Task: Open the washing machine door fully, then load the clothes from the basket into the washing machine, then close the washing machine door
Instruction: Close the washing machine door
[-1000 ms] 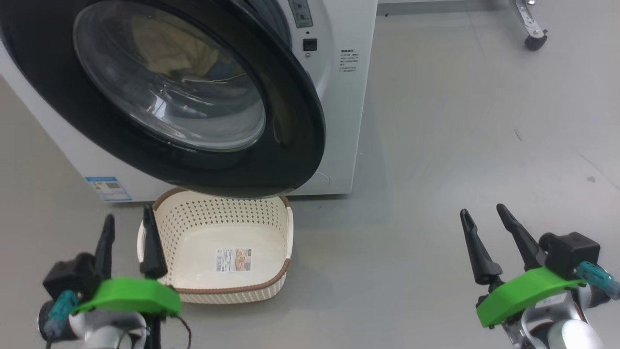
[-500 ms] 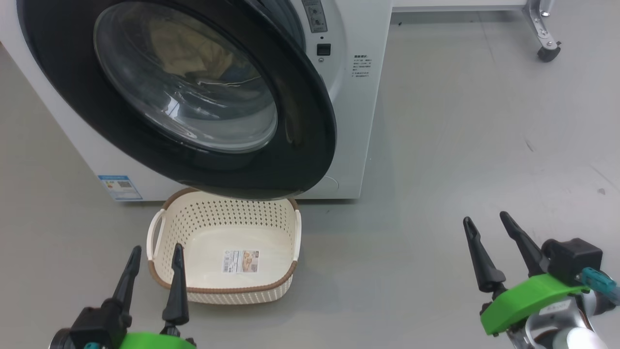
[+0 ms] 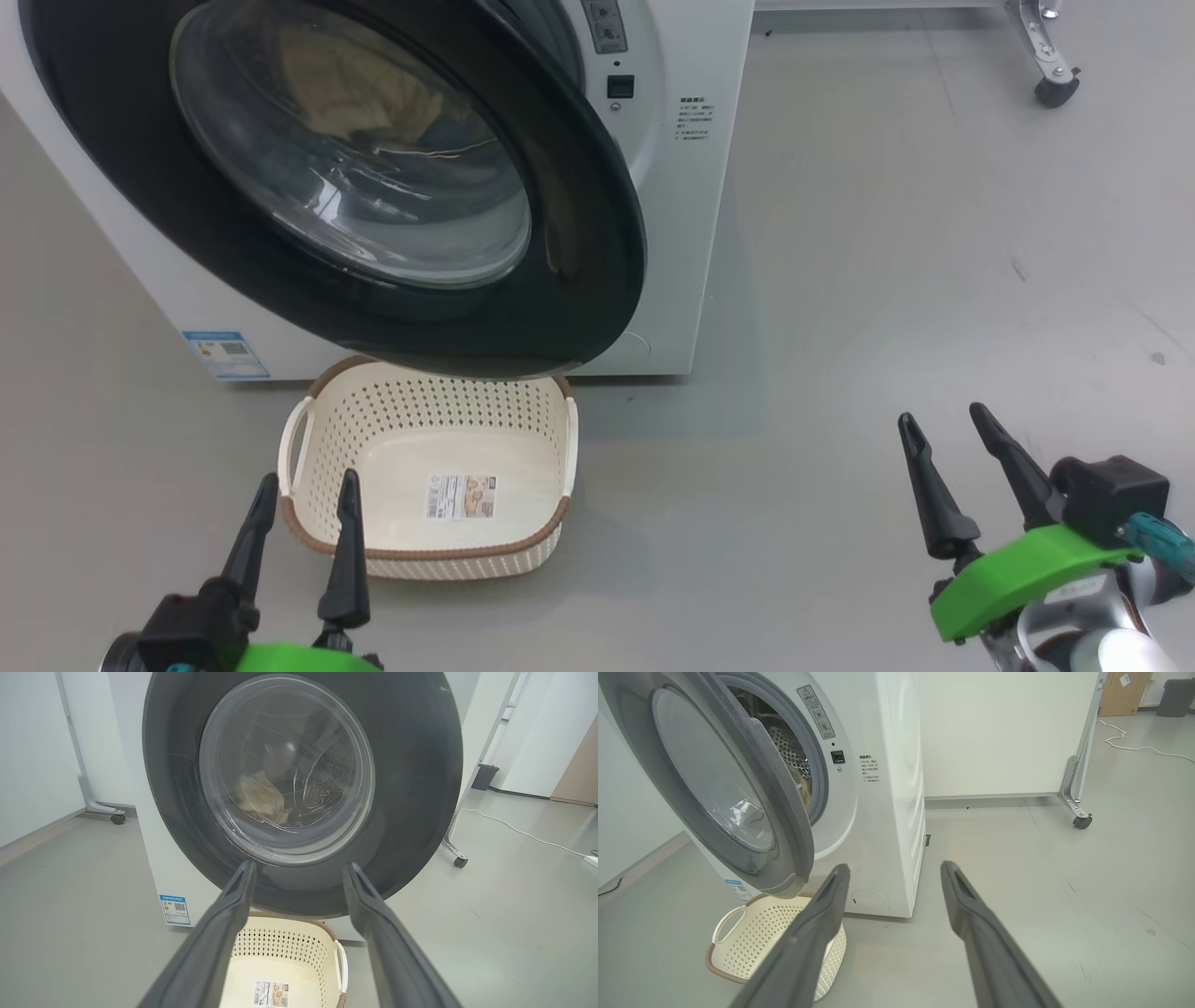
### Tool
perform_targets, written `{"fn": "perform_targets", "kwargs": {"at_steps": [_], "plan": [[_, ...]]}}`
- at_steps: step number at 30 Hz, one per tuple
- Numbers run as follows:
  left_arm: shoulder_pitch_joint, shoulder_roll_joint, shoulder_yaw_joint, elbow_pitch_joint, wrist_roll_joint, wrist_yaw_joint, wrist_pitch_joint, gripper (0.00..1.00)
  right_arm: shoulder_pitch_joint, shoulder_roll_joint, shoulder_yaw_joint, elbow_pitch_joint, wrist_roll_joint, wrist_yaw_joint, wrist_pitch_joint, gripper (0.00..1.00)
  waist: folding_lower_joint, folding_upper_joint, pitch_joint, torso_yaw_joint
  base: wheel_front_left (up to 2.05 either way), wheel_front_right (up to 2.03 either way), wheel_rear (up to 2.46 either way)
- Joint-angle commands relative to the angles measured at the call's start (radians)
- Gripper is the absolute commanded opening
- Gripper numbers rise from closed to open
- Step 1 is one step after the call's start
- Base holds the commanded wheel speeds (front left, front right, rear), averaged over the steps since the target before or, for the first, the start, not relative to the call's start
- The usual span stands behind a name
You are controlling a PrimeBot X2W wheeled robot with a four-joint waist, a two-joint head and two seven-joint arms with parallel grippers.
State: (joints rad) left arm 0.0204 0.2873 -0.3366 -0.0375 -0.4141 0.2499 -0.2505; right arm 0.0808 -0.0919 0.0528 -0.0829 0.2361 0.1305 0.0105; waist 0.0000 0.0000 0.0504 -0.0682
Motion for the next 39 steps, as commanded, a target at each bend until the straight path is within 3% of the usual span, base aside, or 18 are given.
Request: {"fn": "perform_targets", "kwargs": {"at_steps": [1,18,19,20,21,22,29,39], "plan": [[-0.028,0.018,0.034,-0.037,0.004,0.109,-0.006,1.0,-0.016,-0.019,0.013,-0.038,-0.006,0.0,0.003,1.0,0.0,0.0,0.001,0.0,0.0,0.0,0.0],[-0.048,0.013,0.013,-0.021,0.005,0.095,-0.007,1.0,-0.027,-0.012,0.004,-0.032,-0.006,0.0,0.004,1.0,0.0,0.0,0.014,0.032,0.0,0.0,0.0],[-0.05,0.012,0.011,-0.02,0.005,0.094,-0.007,1.0,-0.03,-0.011,0.002,-0.03,-0.005,0.0,0.003,0.95,0.0,0.0,0.015,0.037,0.0,0.0,0.0],[-0.051,0.011,0.008,-0.019,0.006,0.093,-0.007,1.0,-0.033,-0.012,0.001,-0.027,-0.004,0.0,0.003,0.79,0.0,0.0,0.016,0.041,0.0,0.0,0.0],[-0.053,0.01,0.006,-0.018,0.006,0.092,-0.008,1.0,-0.037,-0.012,0.002,-0.022,-0.001,0.0,0.004,0.44,0.0,0.0,0.016,0.046,0.0,0.0,0.0],[-0.053,0.01,0.005,-0.018,0.006,0.09,-0.008,1.0,-0.041,-0.012,0.001,-0.018,0.002,0.0,0.003,0.0,0.0,0.0,0.016,0.051,0.0,0.0,0.0],[-0.059,0.005,-0.008,-0.011,0.008,0.083,-0.008,1.0,-0.11,-0.016,-0.011,0.062,0.021,0.0,-0.007,0.0,0.0,0.0,0.014,0.094,0.0,0.0,0.0],[-0.058,-0.012,-0.021,0.004,0.003,0.07,-0.01,1.0,-0.338,0.006,0.022,0.335,0.045,0.0,-0.058,0.0,0.0,0.0,0.003,0.158,0.0,0.0,0.0]]}}
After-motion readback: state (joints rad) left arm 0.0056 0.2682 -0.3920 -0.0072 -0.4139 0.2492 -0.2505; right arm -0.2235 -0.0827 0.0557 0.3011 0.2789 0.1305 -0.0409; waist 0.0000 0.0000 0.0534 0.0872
